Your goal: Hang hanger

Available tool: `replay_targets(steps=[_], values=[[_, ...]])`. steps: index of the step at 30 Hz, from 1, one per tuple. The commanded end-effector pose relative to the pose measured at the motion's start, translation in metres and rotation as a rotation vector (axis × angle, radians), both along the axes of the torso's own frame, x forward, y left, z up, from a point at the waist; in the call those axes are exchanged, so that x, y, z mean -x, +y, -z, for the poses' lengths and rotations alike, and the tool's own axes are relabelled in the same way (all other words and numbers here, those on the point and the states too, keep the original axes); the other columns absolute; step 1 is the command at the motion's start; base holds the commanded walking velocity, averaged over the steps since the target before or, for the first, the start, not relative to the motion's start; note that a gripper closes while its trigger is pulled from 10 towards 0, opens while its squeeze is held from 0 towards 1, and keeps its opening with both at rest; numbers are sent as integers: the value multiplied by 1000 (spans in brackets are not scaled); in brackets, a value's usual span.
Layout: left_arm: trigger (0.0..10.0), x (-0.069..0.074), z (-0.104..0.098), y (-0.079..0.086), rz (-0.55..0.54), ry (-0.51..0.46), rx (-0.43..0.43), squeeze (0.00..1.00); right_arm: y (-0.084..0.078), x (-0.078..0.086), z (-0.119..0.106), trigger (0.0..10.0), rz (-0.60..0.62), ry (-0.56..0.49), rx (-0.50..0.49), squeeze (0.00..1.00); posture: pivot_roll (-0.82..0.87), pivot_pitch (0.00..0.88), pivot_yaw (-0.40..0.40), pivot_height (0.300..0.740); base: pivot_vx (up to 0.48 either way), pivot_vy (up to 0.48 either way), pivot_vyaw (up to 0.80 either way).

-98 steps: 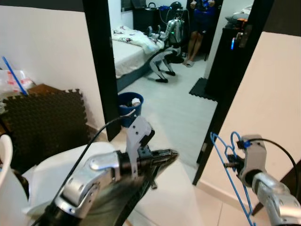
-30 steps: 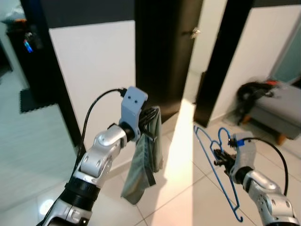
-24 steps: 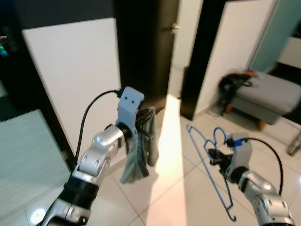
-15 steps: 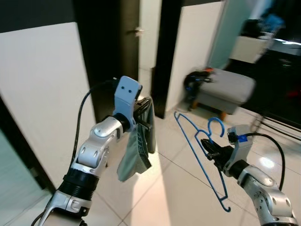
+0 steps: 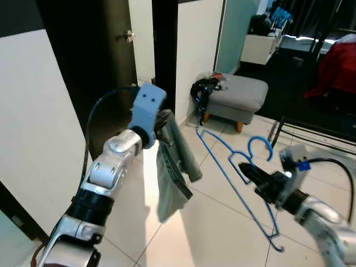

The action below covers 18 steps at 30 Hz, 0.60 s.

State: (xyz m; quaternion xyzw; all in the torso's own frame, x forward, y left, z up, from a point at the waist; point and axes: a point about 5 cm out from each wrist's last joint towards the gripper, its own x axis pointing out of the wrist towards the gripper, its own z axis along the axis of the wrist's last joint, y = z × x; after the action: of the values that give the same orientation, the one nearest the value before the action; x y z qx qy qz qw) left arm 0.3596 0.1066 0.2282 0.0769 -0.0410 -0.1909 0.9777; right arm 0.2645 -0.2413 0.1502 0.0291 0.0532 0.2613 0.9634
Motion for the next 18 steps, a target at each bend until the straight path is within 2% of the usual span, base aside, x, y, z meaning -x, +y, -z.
replay_targets(steps=[1, 2, 4, 5, 6, 7, 8, 9, 11, 13, 17, 18], values=[[10000, -2, -1, 4, -33, 37, 38, 0, 0, 3, -7, 10000, -36, -14, 7, 0, 168, 0, 17, 740, 0, 0, 0], [10000, -2, -1, 4, -33, 37, 38, 0, 0, 3, -7, 10000, -36, -14, 7, 0, 168, 0, 17, 740, 0, 0, 0], [10000, -6, 5, 4, -97, 280, 489, 0, -7, 16, -9, 10000, -112, 23, 88, 0, 165, 0, 16, 740, 0, 0, 0], [10000, -6, 5, 4, -97, 280, 489, 0, -7, 16, -9, 10000, -112, 23, 88, 0, 165, 0, 16, 740, 0, 0, 0], [10000, -6, 7, 1, -88, 368, 627, 0, -9, 20, -10, 10000, -136, 37, 113, 0, 165, 0, 16, 740, 0, 0, 0], [10000, -6, 7, 1, -88, 368, 627, 0, -9, 20, -10, 10000, -136, 37, 113, 0, 165, 0, 16, 740, 0, 0, 0], [10000, -6, 11, -2, -71, 456, 739, 0, -11, 23, -12, 10000, -147, 47, 136, 0, 164, 0, 15, 740, 0, 0, 0], [10000, -6, 11, -2, -71, 456, 739, 0, -11, 23, -12, 10000, -147, 47, 136, 0, 164, 0, 15, 740, 0, 0, 0], [10000, -8, 18, -5, -49, 554, 852, 0, -16, 25, -10, 10000, -141, 80, 193, 0, 162, 0, 17, 740, 0, 0, 0], [10000, -8, 20, -6, -43, 578, 879, 0, -17, 26, -9, 10000, -140, 92, 208, 0, 162, 0, 17, 740, 0, 0, 0], [10000, -8, 23, -8, -30, 596, 879, 0, -14, 30, -6, 10000, -170, 122, 233, 0, 160, 0, 19, 740, 0, 0, 0], [10000, -8, 25, -10, -17, 595, 828, 0, -8, 35, -4, 10000, -221, 151, 245, 0, 159, 0, 21, 740, 0, 0, 0]])
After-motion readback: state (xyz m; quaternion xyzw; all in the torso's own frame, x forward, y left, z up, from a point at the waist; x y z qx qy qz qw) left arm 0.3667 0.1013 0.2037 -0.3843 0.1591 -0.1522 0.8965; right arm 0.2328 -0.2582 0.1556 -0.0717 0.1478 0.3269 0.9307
